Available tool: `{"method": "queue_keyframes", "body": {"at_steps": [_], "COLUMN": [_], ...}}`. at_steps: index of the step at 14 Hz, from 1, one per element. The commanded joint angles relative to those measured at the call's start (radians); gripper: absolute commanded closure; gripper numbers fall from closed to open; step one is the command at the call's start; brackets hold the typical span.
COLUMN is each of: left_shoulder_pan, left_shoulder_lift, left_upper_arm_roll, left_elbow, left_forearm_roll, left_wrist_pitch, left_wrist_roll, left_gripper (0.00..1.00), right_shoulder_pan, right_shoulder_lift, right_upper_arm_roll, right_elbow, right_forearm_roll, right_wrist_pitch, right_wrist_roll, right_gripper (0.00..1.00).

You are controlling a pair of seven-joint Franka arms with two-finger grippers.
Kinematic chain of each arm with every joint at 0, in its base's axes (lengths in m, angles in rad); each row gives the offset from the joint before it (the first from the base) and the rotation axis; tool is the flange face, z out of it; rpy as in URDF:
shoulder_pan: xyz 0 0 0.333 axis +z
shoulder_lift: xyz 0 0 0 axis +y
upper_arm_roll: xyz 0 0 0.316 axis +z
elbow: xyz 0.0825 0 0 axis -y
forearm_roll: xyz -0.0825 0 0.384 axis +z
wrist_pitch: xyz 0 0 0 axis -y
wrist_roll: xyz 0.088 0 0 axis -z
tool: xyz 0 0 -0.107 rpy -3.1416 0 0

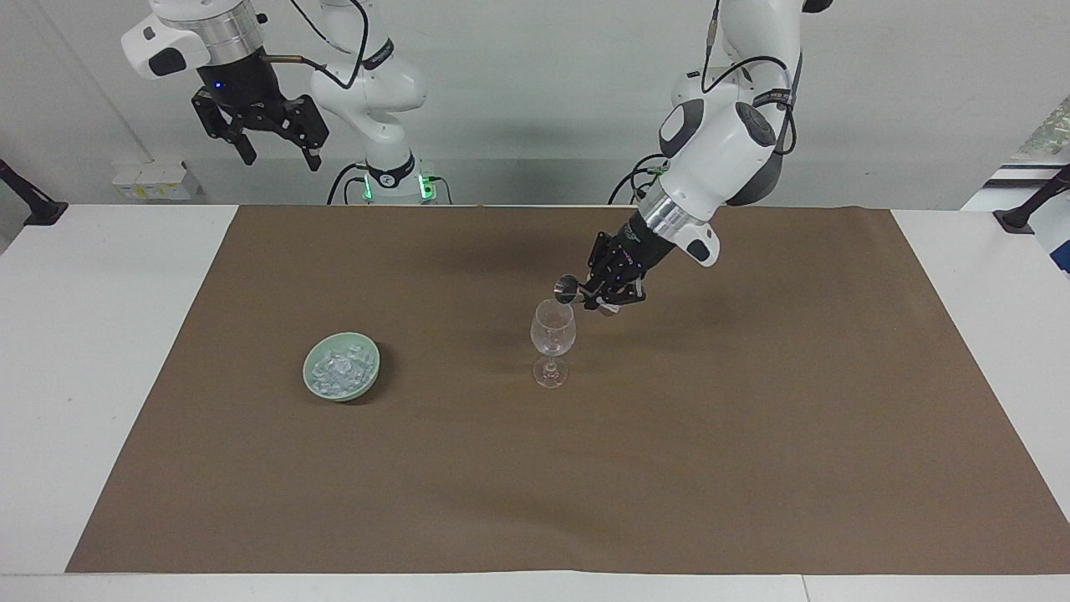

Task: Pour wine and add ice with both arms
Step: 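Tilt the silver cup over the wine glass with the left gripper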

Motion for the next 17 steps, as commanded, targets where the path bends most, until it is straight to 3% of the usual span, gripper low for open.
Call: {"method": "queue_keyframes", "body": {"at_steps": [1, 5, 17], "left_shoulder_pan": [-0.006, -0.008, -0.008], "left_shoulder_lift": [0.022, 0.071, 0.077], "left_upper_arm_roll": [0.002, -0.024, -0.049], "left_elbow": [0.028, 0.085, 0.122], "left_forearm_roll": [0.030, 0.230, 0.314], "left_wrist_pitch": [-0.001, -0.011, -0.139], "left_wrist_roll": [-0.032, -0.198, -0.192], "left_gripper": [1.00, 1.00, 1.00], "right_shoulder_pan": [-0.010, -0.010, -0.010], "right_shoulder_lift": [-0.008, -0.008, -0.008], "right_upper_arm_roll": [0.004, 0.004, 0.004], "right_elbow": [-0.009, -0.009, -0.009], "right_forearm_roll": [0.000, 0.000, 0.000], "right_wrist_pitch": [0.016, 0.016, 0.018], "right_wrist_roll": [-0.022, -0.022, -0.022], "right_gripper": [0.00, 0.00, 0.00]}}
